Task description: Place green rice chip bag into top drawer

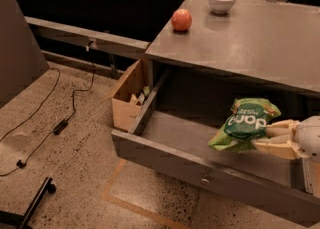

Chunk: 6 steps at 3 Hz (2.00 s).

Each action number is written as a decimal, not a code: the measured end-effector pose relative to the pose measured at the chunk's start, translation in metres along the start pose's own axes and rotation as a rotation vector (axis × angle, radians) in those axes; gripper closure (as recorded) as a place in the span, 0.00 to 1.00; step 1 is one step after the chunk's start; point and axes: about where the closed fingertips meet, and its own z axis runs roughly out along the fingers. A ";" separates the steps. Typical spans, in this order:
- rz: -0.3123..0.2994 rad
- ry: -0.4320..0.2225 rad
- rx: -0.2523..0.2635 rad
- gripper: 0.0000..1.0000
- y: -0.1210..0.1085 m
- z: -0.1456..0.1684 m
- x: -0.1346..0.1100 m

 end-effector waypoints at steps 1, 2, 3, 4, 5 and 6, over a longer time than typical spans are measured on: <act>-0.029 0.100 -0.025 1.00 0.018 0.029 0.014; -0.041 0.167 0.022 1.00 0.014 0.058 0.029; -0.046 0.195 0.056 1.00 0.005 0.079 0.027; -0.052 0.238 0.048 0.84 0.001 0.093 0.028; -0.062 0.286 0.038 0.59 0.001 0.103 0.032; -0.076 0.308 0.043 0.36 0.000 0.108 0.033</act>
Offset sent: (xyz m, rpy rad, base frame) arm 0.0221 0.0406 -0.0875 -0.2558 0.0314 -0.0689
